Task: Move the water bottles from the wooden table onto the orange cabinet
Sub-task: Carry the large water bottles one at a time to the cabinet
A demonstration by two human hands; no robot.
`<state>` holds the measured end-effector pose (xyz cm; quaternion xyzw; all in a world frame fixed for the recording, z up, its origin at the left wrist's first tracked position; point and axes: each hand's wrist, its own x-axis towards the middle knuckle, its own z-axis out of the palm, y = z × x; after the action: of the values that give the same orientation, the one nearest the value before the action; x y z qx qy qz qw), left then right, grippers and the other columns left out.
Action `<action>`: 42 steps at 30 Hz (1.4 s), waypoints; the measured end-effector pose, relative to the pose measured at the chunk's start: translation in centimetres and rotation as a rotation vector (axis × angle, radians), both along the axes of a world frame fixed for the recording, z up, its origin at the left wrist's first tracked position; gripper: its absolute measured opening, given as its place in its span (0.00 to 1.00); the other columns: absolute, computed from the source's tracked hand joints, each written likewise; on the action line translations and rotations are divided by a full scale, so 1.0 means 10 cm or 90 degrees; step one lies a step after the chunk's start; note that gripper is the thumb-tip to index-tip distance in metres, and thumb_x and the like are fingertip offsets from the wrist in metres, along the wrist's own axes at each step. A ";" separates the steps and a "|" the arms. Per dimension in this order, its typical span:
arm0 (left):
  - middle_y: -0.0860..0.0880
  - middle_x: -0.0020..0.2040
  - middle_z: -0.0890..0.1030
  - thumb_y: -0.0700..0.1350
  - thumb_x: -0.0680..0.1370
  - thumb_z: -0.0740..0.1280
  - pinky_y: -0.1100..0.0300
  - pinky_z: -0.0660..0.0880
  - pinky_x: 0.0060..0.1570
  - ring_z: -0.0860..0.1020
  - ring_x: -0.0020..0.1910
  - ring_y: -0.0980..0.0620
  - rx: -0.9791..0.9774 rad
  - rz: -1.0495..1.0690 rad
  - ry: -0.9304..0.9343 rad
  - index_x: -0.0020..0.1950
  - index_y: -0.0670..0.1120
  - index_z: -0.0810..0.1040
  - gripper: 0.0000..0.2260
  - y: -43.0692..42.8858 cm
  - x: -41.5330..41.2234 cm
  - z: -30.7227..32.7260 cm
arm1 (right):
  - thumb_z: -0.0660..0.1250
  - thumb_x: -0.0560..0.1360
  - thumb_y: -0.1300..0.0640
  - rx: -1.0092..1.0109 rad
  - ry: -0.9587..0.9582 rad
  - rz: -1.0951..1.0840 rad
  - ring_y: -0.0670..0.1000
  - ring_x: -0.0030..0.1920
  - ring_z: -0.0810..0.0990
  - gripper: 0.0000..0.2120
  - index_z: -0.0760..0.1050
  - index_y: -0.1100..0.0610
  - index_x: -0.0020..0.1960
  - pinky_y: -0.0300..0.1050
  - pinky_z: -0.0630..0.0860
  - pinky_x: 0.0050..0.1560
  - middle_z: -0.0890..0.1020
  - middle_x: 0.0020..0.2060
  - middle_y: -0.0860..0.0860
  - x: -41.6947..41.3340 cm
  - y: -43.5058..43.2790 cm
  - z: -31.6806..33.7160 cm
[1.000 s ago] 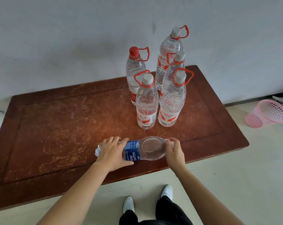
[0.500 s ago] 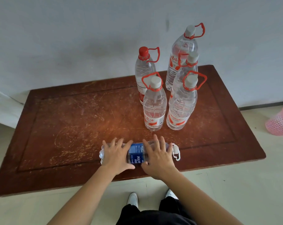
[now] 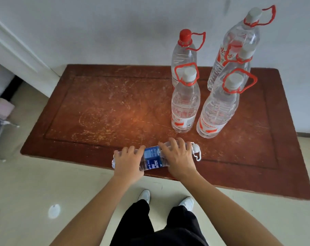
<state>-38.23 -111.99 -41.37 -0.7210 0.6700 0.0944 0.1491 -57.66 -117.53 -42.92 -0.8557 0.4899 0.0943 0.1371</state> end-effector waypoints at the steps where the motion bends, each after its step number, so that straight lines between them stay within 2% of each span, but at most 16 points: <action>1: 0.49 0.66 0.74 0.60 0.70 0.73 0.41 0.67 0.66 0.72 0.66 0.46 -0.022 0.010 0.003 0.77 0.55 0.61 0.39 0.06 -0.02 -0.02 | 0.77 0.72 0.49 0.000 0.002 0.006 0.63 0.75 0.58 0.44 0.53 0.43 0.77 0.68 0.58 0.73 0.60 0.76 0.55 -0.01 0.04 -0.02; 7: 0.49 0.68 0.75 0.61 0.70 0.74 0.37 0.66 0.67 0.72 0.67 0.46 -0.066 0.058 0.020 0.77 0.56 0.62 0.39 0.40 0.00 0.00 | 0.82 0.65 0.48 -0.076 -0.027 0.034 0.62 0.71 0.66 0.44 0.62 0.42 0.73 0.67 0.65 0.68 0.69 0.71 0.54 0.05 0.21 0.00; 11: 0.46 0.62 0.80 0.57 0.63 0.80 0.31 0.71 0.61 0.77 0.62 0.43 -0.159 0.133 0.017 0.72 0.53 0.71 0.40 0.85 0.39 0.17 | 0.85 0.59 0.50 -0.141 -0.072 0.106 0.64 0.68 0.69 0.46 0.65 0.43 0.70 0.70 0.70 0.65 0.72 0.67 0.55 0.56 0.38 0.25; 13: 0.45 0.59 0.81 0.57 0.59 0.83 0.30 0.71 0.58 0.78 0.60 0.42 -0.211 0.194 -0.008 0.71 0.53 0.74 0.42 1.19 0.87 0.40 | 0.85 0.57 0.52 -0.201 -0.106 0.169 0.64 0.66 0.71 0.45 0.68 0.44 0.68 0.70 0.71 0.63 0.74 0.65 0.56 1.16 0.57 0.51; 16: 0.44 0.63 0.79 0.56 0.60 0.82 0.30 0.67 0.61 0.76 0.64 0.41 -0.296 0.279 -0.071 0.73 0.54 0.71 0.43 1.74 1.62 0.76 | 0.84 0.56 0.56 -0.273 -0.224 0.246 0.65 0.64 0.72 0.42 0.71 0.45 0.66 0.71 0.72 0.61 0.75 0.62 0.56 2.10 0.92 0.88; 17: 0.44 0.63 0.78 0.56 0.61 0.82 0.30 0.67 0.61 0.75 0.65 0.40 -0.328 0.327 -0.100 0.74 0.54 0.70 0.43 2.20 2.04 0.92 | 0.83 0.57 0.57 -0.318 -0.268 0.295 0.65 0.64 0.73 0.41 0.71 0.45 0.66 0.72 0.72 0.61 0.75 0.63 0.56 2.62 1.25 1.04; 19: 0.43 0.64 0.76 0.55 0.61 0.82 0.30 0.65 0.61 0.74 0.64 0.38 -0.372 0.316 -0.145 0.74 0.53 0.70 0.43 2.46 2.37 1.11 | 0.83 0.59 0.56 -0.292 -0.285 0.305 0.65 0.66 0.71 0.41 0.71 0.45 0.68 0.73 0.71 0.63 0.73 0.64 0.56 3.05 1.43 1.23; 22: 0.41 0.65 0.75 0.54 0.61 0.82 0.30 0.65 0.61 0.74 0.64 0.36 -0.409 0.426 -0.210 0.75 0.54 0.68 0.45 3.51 3.07 1.47 | 0.83 0.62 0.54 -0.334 -0.364 0.431 0.62 0.68 0.68 0.41 0.68 0.43 0.70 0.70 0.68 0.67 0.71 0.67 0.54 4.05 2.23 1.53; 25: 0.40 0.65 0.76 0.53 0.60 0.83 0.30 0.65 0.61 0.74 0.63 0.35 -0.459 0.544 -0.280 0.75 0.54 0.67 0.46 4.64 3.60 1.75 | 0.83 0.62 0.55 -0.346 -0.430 0.558 0.62 0.67 0.68 0.41 0.69 0.43 0.71 0.69 0.68 0.67 0.72 0.67 0.56 5.01 3.18 1.84; 27: 0.40 0.65 0.76 0.53 0.61 0.83 0.30 0.65 0.61 0.74 0.63 0.35 -0.474 0.596 -0.344 0.75 0.53 0.68 0.45 5.28 3.79 1.88 | 0.83 0.62 0.54 -0.313 -0.463 0.645 0.62 0.67 0.70 0.42 0.70 0.43 0.72 0.68 0.68 0.67 0.72 0.68 0.56 5.49 3.74 1.99; 29: 0.40 0.66 0.76 0.54 0.63 0.82 0.30 0.65 0.62 0.74 0.64 0.36 -0.475 0.682 -0.411 0.75 0.53 0.70 0.42 6.05 3.92 1.93 | 0.82 0.64 0.53 -0.332 -0.538 0.743 0.62 0.68 0.70 0.40 0.70 0.43 0.72 0.66 0.68 0.67 0.72 0.69 0.56 5.97 4.46 2.09; 31: 0.41 0.66 0.75 0.55 0.64 0.81 0.30 0.64 0.62 0.74 0.64 0.36 -0.485 0.690 -0.446 0.75 0.53 0.71 0.41 6.33 3.97 1.94 | 0.82 0.66 0.51 -0.320 -0.560 0.782 0.62 0.70 0.70 0.39 0.70 0.44 0.73 0.66 0.68 0.68 0.72 0.70 0.56 6.16 4.70 2.13; 36: 0.42 0.67 0.75 0.55 0.67 0.80 0.30 0.63 0.64 0.73 0.66 0.37 -0.451 0.854 -0.529 0.74 0.53 0.71 0.38 7.50 4.20 1.93 | 0.81 0.67 0.51 -0.278 -0.647 0.928 0.61 0.71 0.69 0.38 0.70 0.45 0.73 0.67 0.67 0.68 0.73 0.70 0.56 6.95 6.01 2.14; 39: 0.41 0.67 0.75 0.54 0.66 0.80 0.30 0.63 0.64 0.73 0.66 0.36 -0.424 0.908 -0.591 0.75 0.53 0.71 0.38 8.16 4.50 1.96 | 0.80 0.67 0.55 -0.236 -0.683 0.992 0.62 0.70 0.70 0.37 0.70 0.45 0.73 0.68 0.67 0.68 0.74 0.70 0.56 7.47 6.79 2.16; 42: 0.41 0.67 0.76 0.54 0.66 0.80 0.31 0.63 0.63 0.74 0.66 0.36 -0.394 0.936 -0.658 0.74 0.53 0.72 0.38 8.75 4.92 2.06 | 0.81 0.66 0.55 -0.206 -0.717 1.028 0.63 0.70 0.70 0.39 0.70 0.46 0.74 0.69 0.66 0.69 0.73 0.70 0.57 8.03 7.47 2.22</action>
<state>11.02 -24.47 -20.79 -0.9220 -0.1050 -0.3482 0.1327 22.60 -42.82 -20.67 -0.8606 -0.3680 -0.3286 0.1260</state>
